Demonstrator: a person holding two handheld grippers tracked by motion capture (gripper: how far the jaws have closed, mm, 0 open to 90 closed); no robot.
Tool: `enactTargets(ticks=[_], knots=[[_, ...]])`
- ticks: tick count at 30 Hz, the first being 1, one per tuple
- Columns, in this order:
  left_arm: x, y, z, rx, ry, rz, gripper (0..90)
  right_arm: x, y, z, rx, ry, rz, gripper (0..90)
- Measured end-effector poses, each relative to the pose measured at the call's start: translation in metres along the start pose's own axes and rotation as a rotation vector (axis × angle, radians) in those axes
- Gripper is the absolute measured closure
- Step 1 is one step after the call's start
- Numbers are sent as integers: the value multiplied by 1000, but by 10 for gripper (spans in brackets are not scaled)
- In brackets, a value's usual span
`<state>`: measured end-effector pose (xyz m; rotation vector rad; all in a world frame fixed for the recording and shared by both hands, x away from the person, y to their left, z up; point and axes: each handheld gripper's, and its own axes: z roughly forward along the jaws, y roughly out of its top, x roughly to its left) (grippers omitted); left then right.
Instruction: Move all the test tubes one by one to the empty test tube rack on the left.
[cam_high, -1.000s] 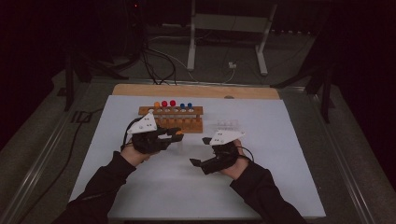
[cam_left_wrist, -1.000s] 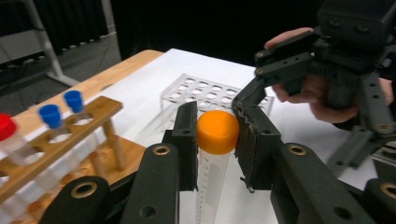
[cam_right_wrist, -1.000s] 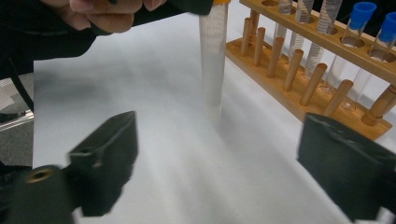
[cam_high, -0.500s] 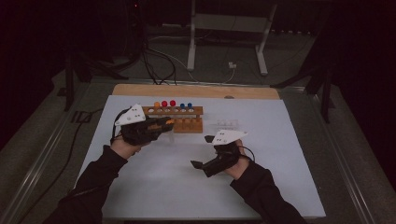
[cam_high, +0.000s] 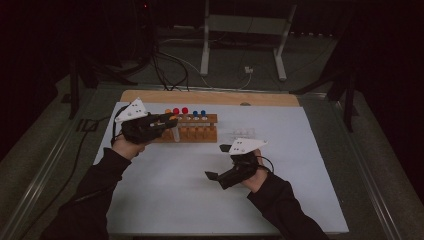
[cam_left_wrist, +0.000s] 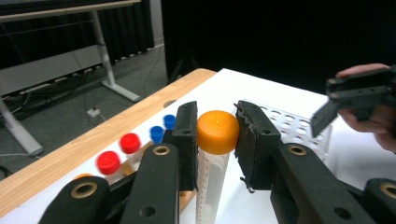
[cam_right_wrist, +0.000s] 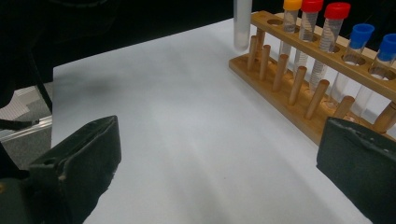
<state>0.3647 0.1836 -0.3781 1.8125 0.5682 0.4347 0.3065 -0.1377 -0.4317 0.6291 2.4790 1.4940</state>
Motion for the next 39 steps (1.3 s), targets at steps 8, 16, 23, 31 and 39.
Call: enactTargets(ticks=[8, 16, 23, 31, 39], knots=[[16, 1, -3, -15, 51, -19, 718, 0, 0, 0, 0, 2, -1, 0], [29, 5, -6, -33, 92, -35, 718, 0, 0, 1, 5, 5, -4, 0], [38, 9, -8, -47, 138, -36, 719, 0, 0, 1, 4, 4, -10, 0], [51, 9, -4, -50, 184, -53, 719, -1, -1, 1, 2, 7, -4, 0], [60, 5, 3, -38, 220, -63, 719, 0, -1, 1, 4, 9, -4, 0]])
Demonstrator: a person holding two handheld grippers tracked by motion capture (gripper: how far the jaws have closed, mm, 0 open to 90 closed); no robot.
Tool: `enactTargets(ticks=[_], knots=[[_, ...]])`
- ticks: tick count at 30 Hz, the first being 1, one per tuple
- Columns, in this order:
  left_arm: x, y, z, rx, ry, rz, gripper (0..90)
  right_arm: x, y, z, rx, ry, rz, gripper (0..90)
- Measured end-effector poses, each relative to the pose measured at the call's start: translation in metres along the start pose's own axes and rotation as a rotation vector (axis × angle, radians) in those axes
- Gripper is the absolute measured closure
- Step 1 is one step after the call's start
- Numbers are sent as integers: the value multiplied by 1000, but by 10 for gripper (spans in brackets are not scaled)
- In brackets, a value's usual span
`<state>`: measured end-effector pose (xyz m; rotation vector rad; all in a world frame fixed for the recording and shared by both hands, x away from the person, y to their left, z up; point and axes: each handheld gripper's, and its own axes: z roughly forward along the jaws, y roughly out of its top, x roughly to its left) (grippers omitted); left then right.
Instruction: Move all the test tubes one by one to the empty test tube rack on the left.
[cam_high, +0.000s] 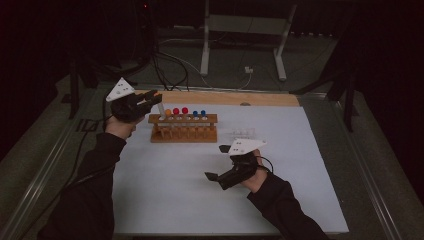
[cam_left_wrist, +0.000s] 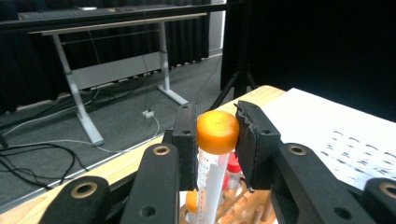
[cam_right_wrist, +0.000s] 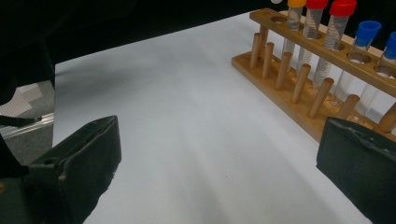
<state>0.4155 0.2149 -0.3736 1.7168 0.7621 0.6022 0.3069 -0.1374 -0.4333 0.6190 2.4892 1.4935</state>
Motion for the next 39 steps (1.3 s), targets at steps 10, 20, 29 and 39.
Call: enactTargets(ticks=[10, 20, 29, 39], knots=[[12, -7, 6, 12, 53, -18, 718, -1, 0, 0, 0, 0, 1, 0], [20, -16, 15, 20, 81, -43, 719, -1, -1, 0, -5, 4, 3, 1], [22, -26, 24, 35, 84, -64, 718, -2, -1, 0, -4, 4, 4, 1], [16, -37, 31, 61, 84, -51, 718, -2, -1, 0, -1, 1, 3, 0]])
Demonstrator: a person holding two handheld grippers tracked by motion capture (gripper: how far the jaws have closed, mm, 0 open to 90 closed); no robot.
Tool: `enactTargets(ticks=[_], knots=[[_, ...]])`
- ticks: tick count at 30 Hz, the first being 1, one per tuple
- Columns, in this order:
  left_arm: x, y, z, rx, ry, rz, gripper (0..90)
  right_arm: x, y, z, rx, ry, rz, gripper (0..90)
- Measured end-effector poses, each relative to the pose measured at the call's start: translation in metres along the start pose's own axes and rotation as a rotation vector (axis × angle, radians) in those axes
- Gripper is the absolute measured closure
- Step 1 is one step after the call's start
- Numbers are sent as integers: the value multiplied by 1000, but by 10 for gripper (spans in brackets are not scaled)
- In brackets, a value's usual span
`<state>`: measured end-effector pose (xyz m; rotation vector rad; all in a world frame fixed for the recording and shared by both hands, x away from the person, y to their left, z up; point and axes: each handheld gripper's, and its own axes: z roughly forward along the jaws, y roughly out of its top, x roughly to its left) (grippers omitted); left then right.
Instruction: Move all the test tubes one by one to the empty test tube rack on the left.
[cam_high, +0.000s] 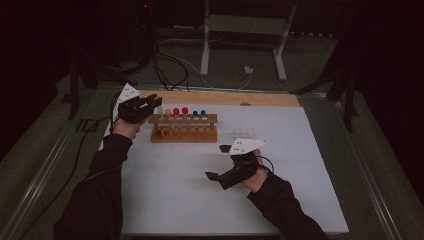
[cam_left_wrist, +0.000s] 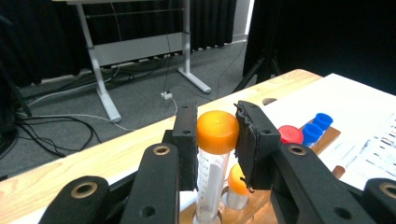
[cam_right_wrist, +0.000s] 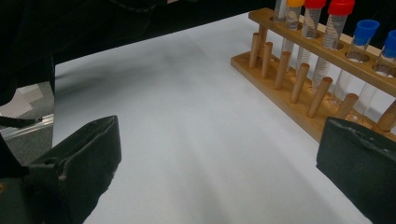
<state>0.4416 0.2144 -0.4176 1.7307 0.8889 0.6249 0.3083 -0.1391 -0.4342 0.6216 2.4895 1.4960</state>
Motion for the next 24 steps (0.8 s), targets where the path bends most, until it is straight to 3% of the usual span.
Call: enactTargets(ticks=[24], knots=[[-1, -25, 6, 40, -6, -25, 718, -1, 0, -1, -3, 1, 8, 1]])
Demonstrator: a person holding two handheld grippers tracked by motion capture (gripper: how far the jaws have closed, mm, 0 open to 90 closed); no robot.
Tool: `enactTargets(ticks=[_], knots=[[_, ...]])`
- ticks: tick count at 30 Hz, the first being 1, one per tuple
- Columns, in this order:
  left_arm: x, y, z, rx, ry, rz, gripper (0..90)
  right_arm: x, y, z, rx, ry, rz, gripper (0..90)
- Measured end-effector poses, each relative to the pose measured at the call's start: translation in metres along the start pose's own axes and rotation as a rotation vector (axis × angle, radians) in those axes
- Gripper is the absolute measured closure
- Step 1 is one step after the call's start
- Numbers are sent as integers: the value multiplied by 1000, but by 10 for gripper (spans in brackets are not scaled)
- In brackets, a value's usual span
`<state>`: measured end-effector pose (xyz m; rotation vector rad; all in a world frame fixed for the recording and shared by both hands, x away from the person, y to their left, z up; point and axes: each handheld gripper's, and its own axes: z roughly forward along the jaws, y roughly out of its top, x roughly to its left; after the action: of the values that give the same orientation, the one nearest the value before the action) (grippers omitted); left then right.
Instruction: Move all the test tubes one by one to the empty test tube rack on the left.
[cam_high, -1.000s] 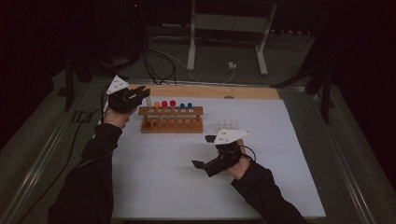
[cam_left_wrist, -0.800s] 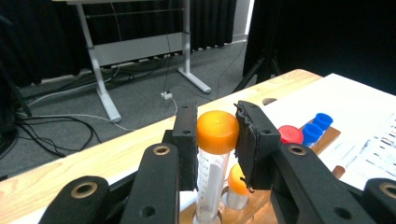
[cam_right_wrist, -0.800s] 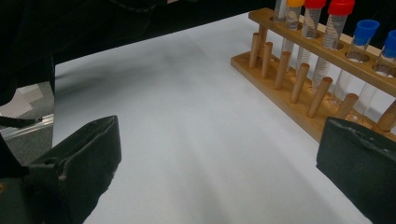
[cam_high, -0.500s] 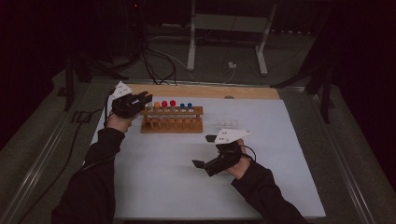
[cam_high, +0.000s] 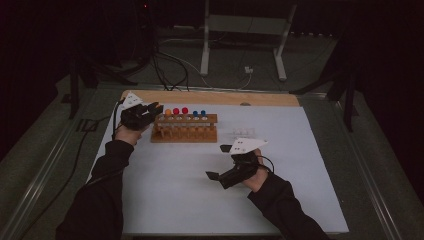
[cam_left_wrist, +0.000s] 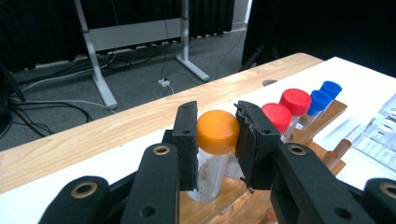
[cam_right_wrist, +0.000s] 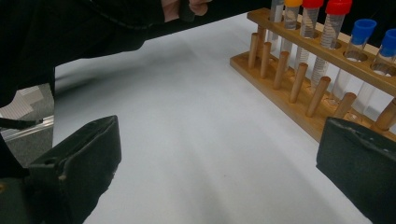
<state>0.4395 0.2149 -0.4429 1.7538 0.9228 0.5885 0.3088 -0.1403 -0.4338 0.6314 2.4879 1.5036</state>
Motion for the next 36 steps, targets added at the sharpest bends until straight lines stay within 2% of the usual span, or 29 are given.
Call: enactTargets(ticks=[23, 36], knots=[[-2, -14, 7, 37, 14, 6, 718, -1, 0, -1, 0, 1, 1, 1], [-2, -12, 7, 54, 15, 12, 717, -1, 0, -1, -1, 0, 0, 1]])
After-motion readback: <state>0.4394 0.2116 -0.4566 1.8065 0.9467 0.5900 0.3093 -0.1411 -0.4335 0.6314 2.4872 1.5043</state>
